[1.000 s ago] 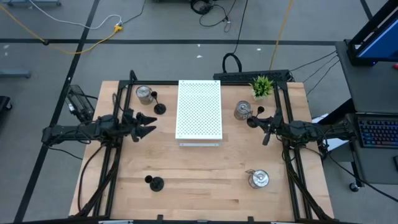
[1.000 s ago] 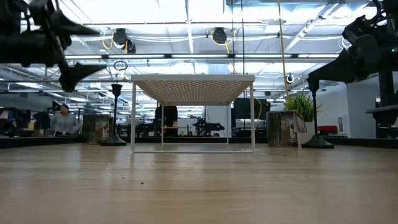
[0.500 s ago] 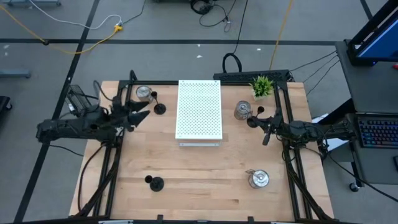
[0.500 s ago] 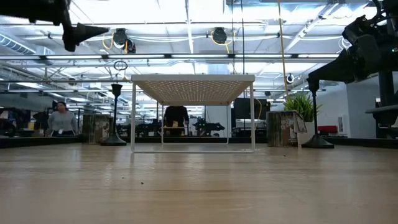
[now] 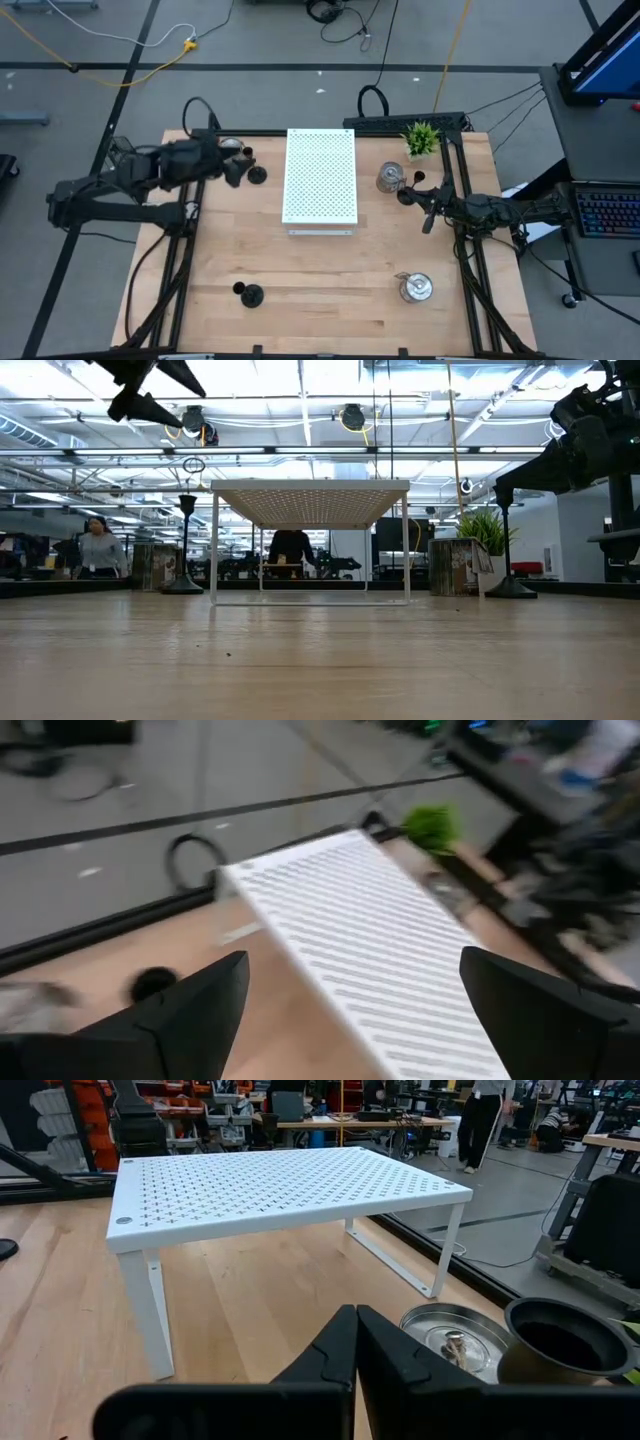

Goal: Pick & Place candle stick holders
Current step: Put the top left black candle holder on the shelf

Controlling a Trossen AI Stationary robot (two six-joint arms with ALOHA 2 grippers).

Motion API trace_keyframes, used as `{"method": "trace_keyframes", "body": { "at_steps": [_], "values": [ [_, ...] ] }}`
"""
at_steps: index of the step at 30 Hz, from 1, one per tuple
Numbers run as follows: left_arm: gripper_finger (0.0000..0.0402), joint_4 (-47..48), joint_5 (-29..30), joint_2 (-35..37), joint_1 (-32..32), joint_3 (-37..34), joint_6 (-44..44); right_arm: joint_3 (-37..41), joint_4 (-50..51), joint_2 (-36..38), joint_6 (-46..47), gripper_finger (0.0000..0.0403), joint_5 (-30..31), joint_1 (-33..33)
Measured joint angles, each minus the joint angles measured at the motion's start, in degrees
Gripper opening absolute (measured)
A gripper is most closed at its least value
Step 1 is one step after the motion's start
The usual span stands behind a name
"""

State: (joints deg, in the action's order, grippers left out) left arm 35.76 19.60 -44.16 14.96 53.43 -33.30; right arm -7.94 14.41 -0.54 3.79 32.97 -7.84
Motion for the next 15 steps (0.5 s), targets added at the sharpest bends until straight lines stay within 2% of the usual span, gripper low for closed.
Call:
{"method": "trace_keyframes", "body": {
  "at_steps": [5, 10, 15],
  "values": [
    [0.0365, 6.26, -2.92, -4.64, 7.10, 4.16, -0.02, 0.00, 0.00, -0.01, 0.00, 0.0000, 0.00, 0.00],
    [0.0365, 7.84, -10.32, -8.14, 14.34, 4.41, 0.00, 0.00, 0.00, -0.02, 0.02, 0.0000, 0.00, 0.00],
    [0.0365, 13.16, -12.94, -11.23, 21.77, 4.41, -0.20, 0.00, 0.00, -0.02, 0.00, 0.0000, 0.00, -0.02]
  ]
}}
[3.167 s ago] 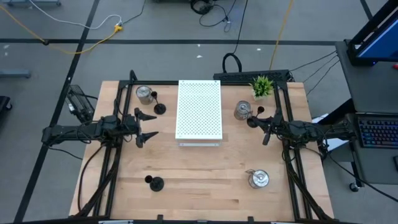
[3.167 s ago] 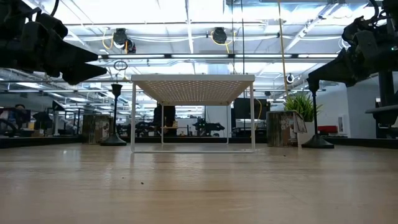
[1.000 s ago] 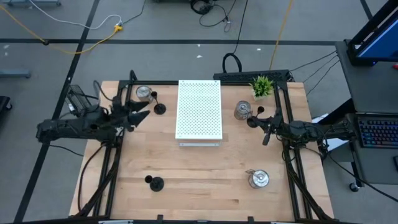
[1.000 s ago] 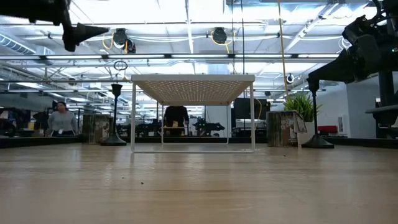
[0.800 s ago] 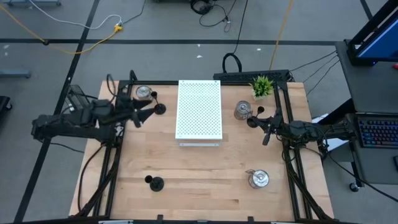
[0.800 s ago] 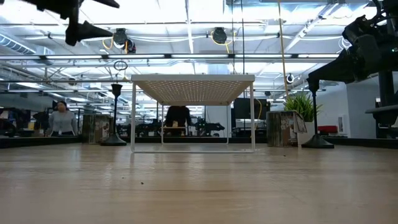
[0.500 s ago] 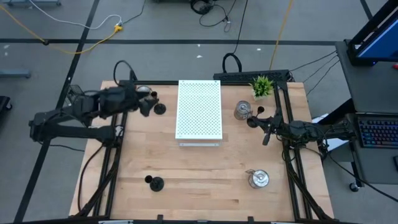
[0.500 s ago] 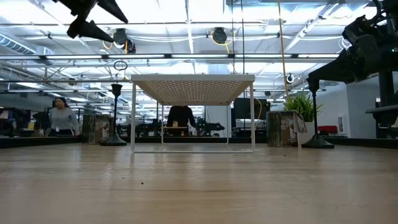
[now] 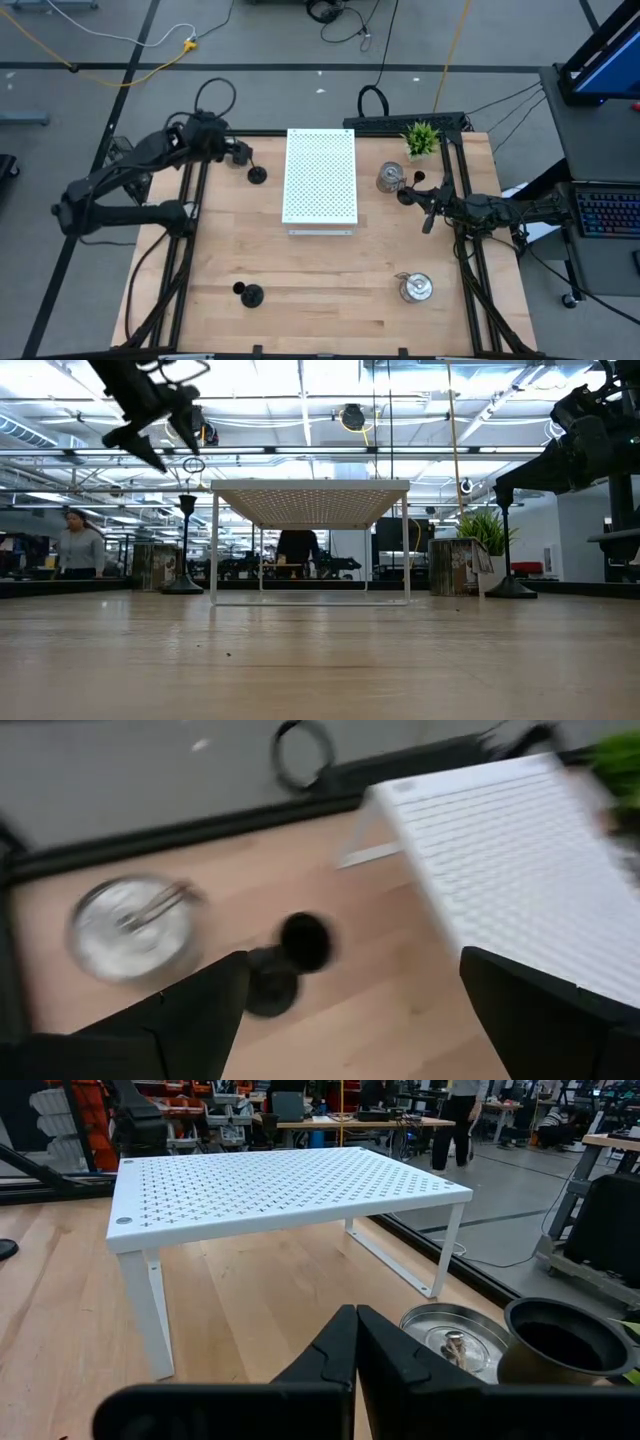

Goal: Pick & Place candle stick holders
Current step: Put the top left black candle holder on the shelf

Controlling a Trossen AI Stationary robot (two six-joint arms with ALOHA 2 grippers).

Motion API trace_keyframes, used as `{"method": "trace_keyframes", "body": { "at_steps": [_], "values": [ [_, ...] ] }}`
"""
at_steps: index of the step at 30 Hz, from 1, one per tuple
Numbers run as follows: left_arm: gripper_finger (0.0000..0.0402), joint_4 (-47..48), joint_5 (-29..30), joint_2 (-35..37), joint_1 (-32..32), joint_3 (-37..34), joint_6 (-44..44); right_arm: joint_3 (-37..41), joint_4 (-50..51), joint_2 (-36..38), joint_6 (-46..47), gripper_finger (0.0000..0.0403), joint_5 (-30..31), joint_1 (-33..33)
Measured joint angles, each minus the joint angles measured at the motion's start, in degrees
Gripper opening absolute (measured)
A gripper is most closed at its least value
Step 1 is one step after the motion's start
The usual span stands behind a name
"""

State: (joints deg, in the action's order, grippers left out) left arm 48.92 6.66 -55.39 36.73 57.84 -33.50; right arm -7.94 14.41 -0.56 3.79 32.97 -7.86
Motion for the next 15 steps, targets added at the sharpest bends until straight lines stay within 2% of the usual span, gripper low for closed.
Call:
{"method": "trace_keyframes", "body": {
  "at_steps": [6, 15],
  "values": [
    [0.0365, 0.11, -2.62, -2.65, 5.32, 0.00, 2.05, 0.01, 0.00, 0.00, 0.02, 0.0000, 0.00, 0.00],
    [0.0365, -6.39, -1.72, -3.55, 6.16, -0.02, 3.67, 0.02, -0.02, 0.01, 0.02, 0.0000, -0.02, 0.01]
  ]
}}
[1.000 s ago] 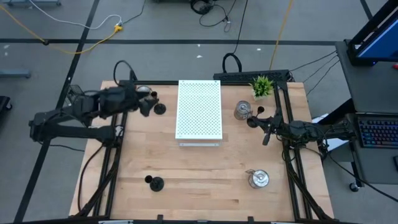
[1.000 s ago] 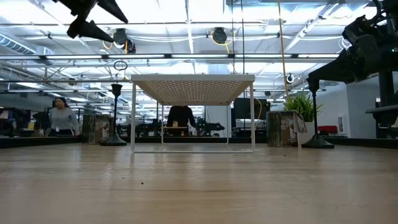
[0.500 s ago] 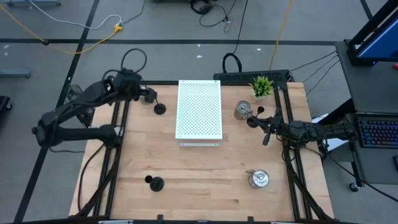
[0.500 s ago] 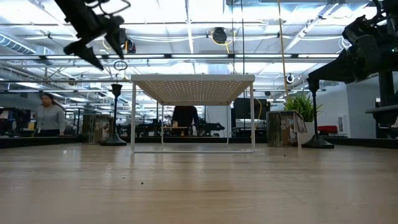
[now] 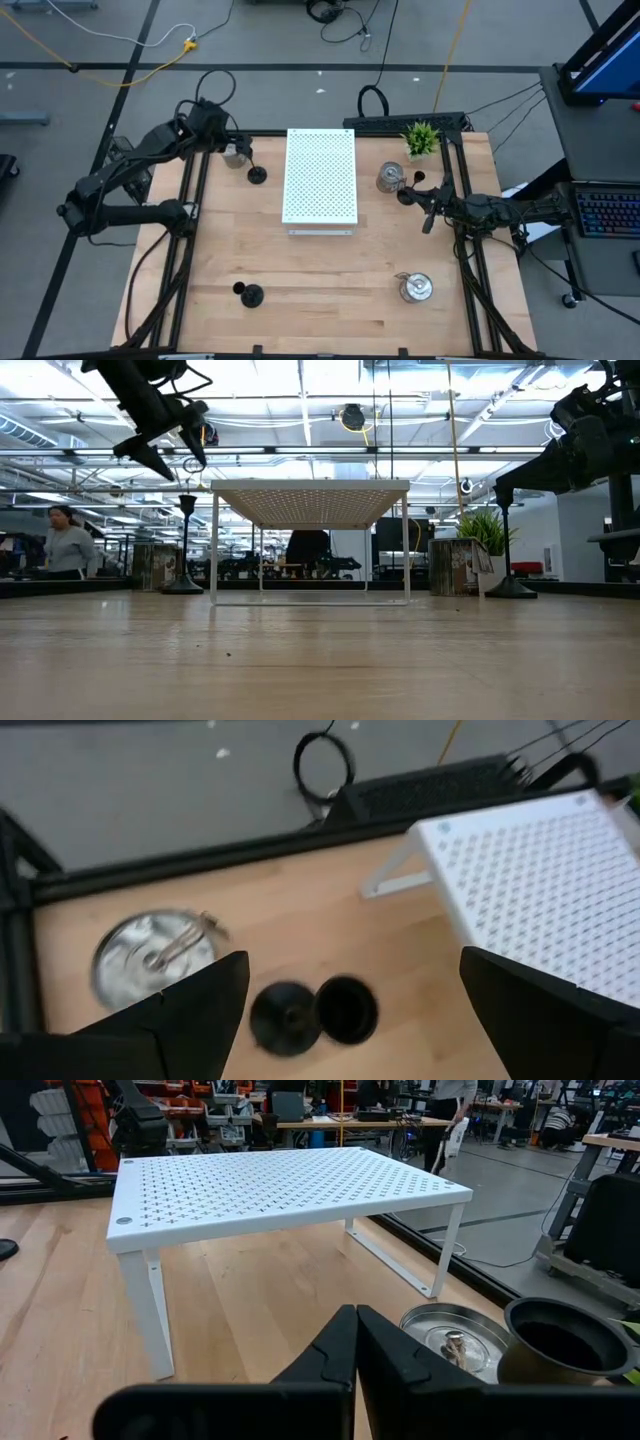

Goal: Pick & Place candle stick holders
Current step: Put the top left black candle holder on the shelf

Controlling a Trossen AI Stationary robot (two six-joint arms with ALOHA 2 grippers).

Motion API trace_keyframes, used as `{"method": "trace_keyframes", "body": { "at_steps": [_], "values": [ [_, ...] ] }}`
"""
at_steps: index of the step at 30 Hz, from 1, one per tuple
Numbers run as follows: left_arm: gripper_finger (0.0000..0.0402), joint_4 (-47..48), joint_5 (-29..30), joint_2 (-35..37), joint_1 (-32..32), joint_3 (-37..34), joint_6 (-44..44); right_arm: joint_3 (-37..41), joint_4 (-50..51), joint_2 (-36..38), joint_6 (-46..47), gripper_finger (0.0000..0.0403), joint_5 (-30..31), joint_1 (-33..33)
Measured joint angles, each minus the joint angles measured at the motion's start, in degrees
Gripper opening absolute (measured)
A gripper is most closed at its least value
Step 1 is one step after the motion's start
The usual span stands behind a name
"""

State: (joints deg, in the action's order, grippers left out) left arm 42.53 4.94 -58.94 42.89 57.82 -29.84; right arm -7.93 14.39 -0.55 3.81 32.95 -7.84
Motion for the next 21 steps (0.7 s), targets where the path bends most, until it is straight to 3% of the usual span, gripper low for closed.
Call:
{"method": "trace_keyframes", "body": {
  "at_steps": [12, 21],
  "values": [
    [0.0365, -1.38, -5.35, 0.02, -3.85, 0.00, -0.61, -0.01, 0.00, -0.01, -0.01, 0.0000, 0.02, 0.00],
    [0.0365, 8.66, -1.97, 0.07, -11.98, 0.00, -3.38, -0.02, 0.02, 0.01, 0.00, 0.0000, 0.02, -0.01]
  ]
}}
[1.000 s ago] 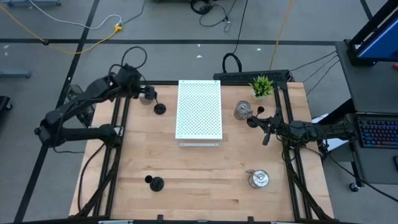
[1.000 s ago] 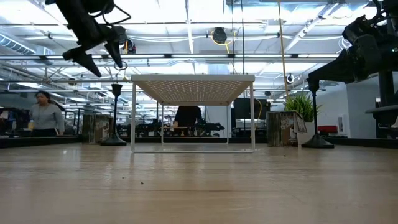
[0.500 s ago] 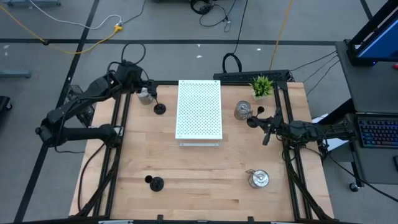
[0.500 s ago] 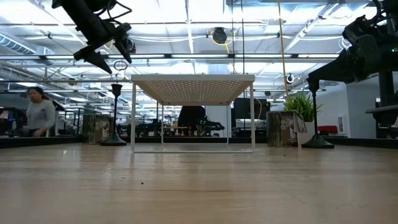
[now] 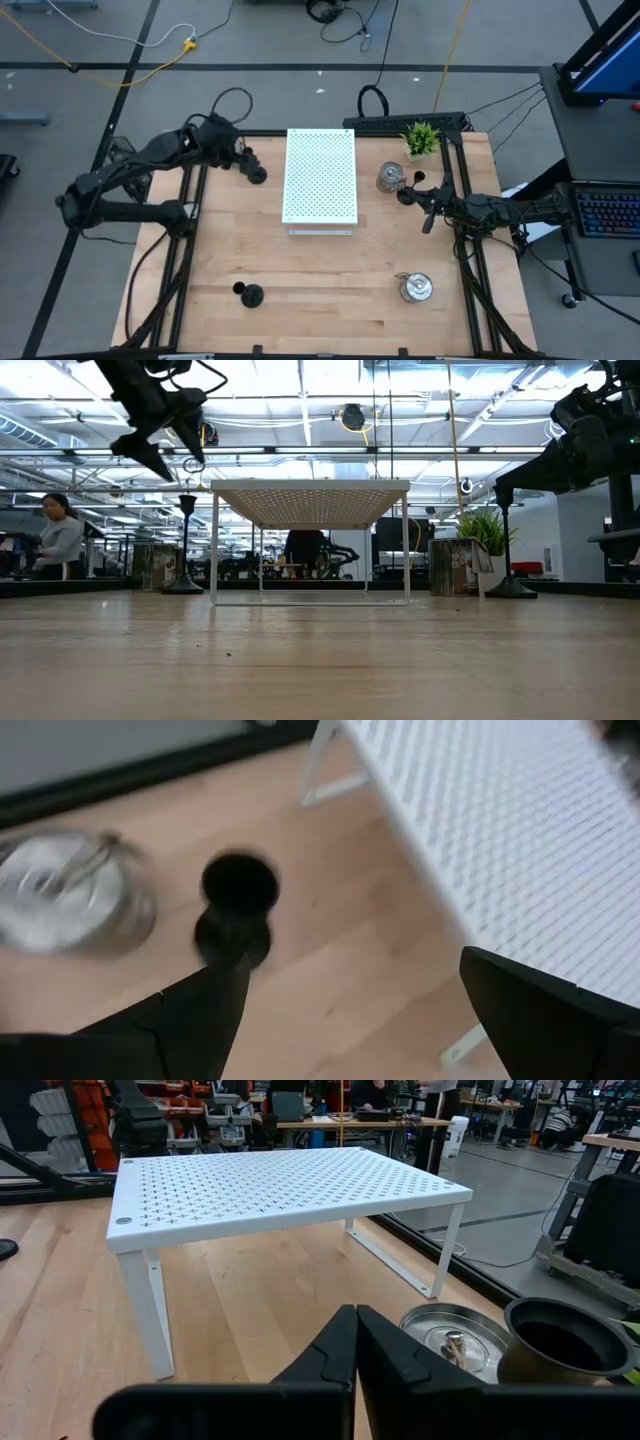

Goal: Pick & Place candle stick holders
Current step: Put the top left black candle holder on the shelf

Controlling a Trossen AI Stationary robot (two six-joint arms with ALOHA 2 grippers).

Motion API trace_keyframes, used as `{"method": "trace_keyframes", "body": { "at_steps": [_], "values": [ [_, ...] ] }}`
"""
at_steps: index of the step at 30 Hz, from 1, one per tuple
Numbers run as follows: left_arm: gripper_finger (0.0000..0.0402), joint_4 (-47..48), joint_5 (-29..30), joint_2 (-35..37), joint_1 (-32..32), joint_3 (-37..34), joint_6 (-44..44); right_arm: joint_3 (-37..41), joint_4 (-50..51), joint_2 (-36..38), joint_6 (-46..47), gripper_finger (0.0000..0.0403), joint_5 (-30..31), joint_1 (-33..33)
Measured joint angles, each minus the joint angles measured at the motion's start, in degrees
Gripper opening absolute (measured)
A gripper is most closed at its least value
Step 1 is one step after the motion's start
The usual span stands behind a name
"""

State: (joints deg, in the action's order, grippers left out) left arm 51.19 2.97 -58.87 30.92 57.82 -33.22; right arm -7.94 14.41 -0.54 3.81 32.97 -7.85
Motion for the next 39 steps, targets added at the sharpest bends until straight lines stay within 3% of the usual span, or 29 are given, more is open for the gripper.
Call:
{"method": "trace_keyframes", "body": {
  "at_steps": [5, 18, 26, 32, 39],
  "values": [
    [0.0365, 4.98, 5.62, 0.00, -4.95, -0.02, -1.85, 0.00, -0.01, -0.02, -0.01, 0.0000, 0.00, 0.01],
    [0.0365, 5.32, 18.08, 0.00, -14.52, -0.04, -7.63, 0.00, 0.00, 0.00, 0.00, 0.0000, 0.02, 0.00],
    [0.0365, 5.38, 19.69, -1.39, -17.28, -0.45, -7.97, 0.01, 0.00, -0.02, -0.01, 0.0000, 0.03, 0.00],
    [0.0365, -0.65, 20.46, -4.56, -19.26, -7.58, -10.01, 0.00, 0.00, -0.02, -0.02, 0.0000, 0.22, 0.00],
    [0.0365, -10.83, 27.35, -5.24, -19.87, -15.39, -10.79, 0.00, 0.00, -0.02, -0.02, 0.0000, 0.22, 0.02]
  ]
}}
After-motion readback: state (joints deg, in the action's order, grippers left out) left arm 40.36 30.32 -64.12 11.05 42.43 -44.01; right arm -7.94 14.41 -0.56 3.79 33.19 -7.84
